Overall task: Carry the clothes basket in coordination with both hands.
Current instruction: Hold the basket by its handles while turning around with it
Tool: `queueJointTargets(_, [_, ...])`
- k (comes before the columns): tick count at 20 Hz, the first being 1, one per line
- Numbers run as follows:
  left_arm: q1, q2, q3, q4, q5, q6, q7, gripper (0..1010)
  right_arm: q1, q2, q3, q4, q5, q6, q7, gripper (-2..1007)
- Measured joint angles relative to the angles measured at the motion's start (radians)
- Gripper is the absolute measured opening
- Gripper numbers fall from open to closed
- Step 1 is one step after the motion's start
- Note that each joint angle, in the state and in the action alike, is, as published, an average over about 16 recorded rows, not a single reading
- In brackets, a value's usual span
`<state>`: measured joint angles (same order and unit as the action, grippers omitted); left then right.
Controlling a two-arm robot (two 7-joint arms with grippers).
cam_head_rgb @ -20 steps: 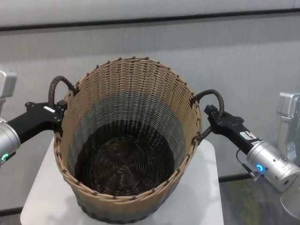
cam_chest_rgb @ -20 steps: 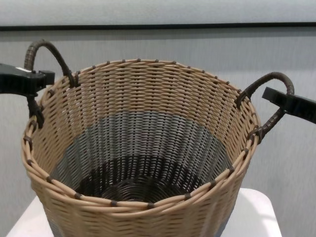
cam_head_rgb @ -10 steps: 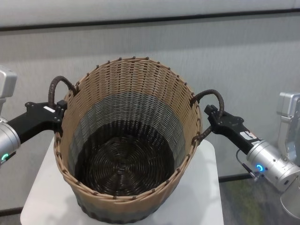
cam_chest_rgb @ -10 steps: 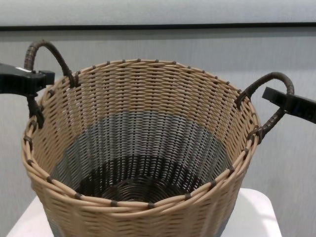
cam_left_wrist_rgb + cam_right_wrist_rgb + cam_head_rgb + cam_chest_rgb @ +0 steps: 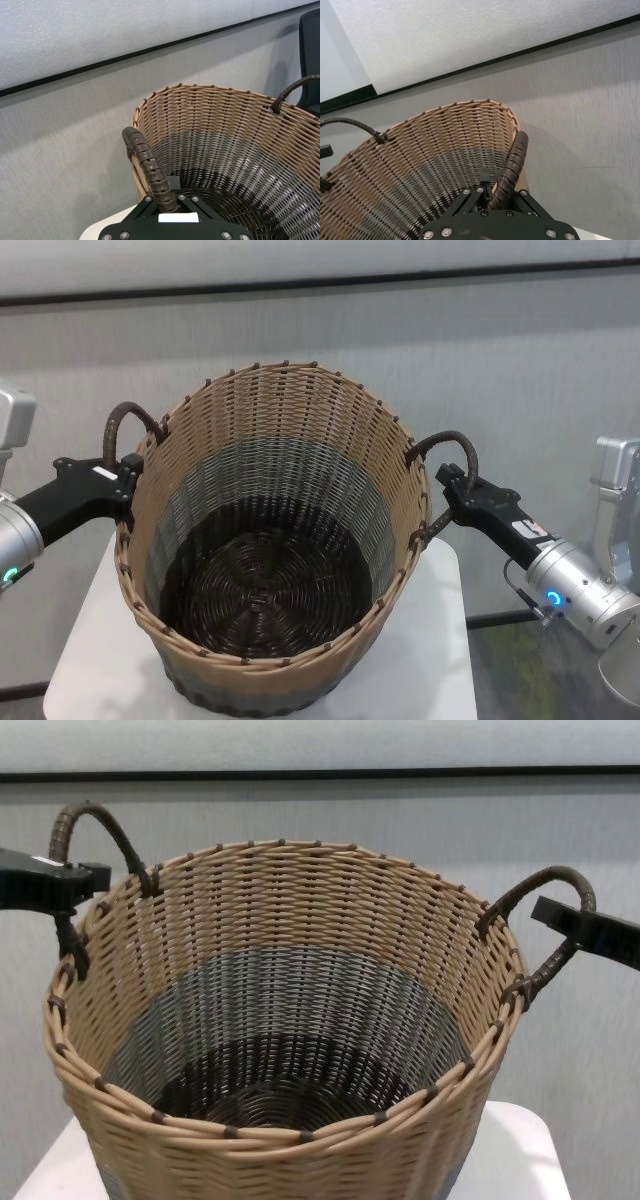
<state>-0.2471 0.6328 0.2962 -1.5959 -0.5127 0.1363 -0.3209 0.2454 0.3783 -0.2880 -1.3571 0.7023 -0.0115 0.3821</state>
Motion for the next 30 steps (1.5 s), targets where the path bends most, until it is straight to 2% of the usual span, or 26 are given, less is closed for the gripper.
queueJointTargets(11, [0.008, -0.01, -0.019, -0.008, 0.013, -0.009, -0.005, 0, -0.001, 0.008, -0.002, -0.02, -0.026, 0.001, 0.008, 93])
queueJointTargets(20, [0.027, -0.022, -0.07, -0.048, 0.021, -0.011, -0.001, 0, 0.008, 0.039, -0.012, -0.082, -0.112, -0.009, 0.013, 93])
queueJointTargets(25, [0.032, -0.028, -0.106, -0.086, 0.003, 0.013, -0.002, 0, 0.02, 0.061, -0.015, -0.133, -0.168, -0.007, 0.016, 93])
queueJointTargets(30, [0.033, -0.032, -0.139, -0.128, -0.039, 0.061, -0.001, 0, 0.034, 0.075, -0.011, -0.182, -0.207, 0.005, 0.018, 93])
